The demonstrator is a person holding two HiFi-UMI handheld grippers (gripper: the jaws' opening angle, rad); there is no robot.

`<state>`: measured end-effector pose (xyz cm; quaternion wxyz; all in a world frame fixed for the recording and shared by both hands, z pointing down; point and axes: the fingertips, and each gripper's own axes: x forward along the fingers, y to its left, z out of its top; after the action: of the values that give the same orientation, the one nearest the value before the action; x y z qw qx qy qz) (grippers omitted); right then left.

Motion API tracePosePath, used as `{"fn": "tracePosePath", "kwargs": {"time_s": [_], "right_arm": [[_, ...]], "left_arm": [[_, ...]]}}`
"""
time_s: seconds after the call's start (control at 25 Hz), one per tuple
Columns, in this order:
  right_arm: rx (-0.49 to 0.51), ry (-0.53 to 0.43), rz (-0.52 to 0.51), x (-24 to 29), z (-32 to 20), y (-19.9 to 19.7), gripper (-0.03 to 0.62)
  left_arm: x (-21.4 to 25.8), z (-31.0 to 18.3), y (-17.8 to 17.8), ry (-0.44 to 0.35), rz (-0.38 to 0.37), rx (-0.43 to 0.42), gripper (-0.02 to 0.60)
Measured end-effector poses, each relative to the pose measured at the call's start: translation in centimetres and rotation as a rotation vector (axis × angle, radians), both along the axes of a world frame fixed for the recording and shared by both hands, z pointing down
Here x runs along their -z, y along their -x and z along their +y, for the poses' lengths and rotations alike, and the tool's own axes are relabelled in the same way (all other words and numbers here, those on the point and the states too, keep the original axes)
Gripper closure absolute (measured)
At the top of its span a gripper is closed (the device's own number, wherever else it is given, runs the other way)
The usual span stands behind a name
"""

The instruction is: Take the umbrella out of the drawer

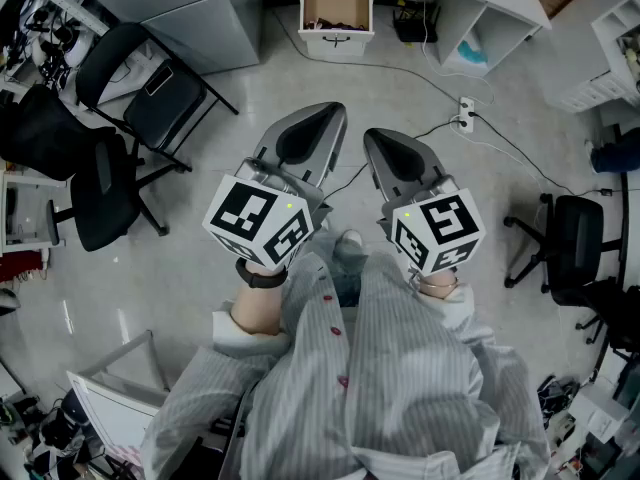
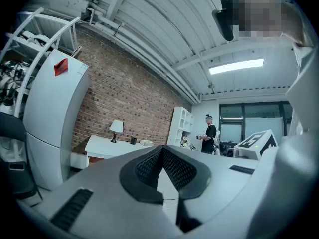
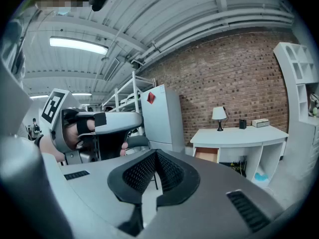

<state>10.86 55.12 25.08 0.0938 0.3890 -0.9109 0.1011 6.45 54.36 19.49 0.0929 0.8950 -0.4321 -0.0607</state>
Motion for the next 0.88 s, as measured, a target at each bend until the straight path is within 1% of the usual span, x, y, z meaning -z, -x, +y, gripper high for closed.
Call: {"fn": "tracePosePath", "kwargs": {"time_s": [0.2, 0.44, 0.68, 0.88], "right_arm": [[0.0, -0.006, -0.01, -0.1, 0.1, -0.2, 0.559], [-0.013, -0.001, -0.016, -0.7, 0.3, -2.6, 0.559], [-0.037, 0.006, -0.034, -1.0, -0.8, -4.5, 0.559], [-0.029, 0.017, -0.031, -1.8, -2.5, -3.9, 0.559]], "left_arm": [[-0.3, -0.1, 0.6, 0.005, -0.005, 0.023, 0.572], [-0.6, -0.4, 0.8, 0.006, -0.004, 0.072, 0.572], [-1.0, -1.1, -0.6, 0.018, -0.024, 0.069, 0.572], [-1.7, -2.7, -0.2, 0.027, -0.029, 0.073, 0.572]]}}
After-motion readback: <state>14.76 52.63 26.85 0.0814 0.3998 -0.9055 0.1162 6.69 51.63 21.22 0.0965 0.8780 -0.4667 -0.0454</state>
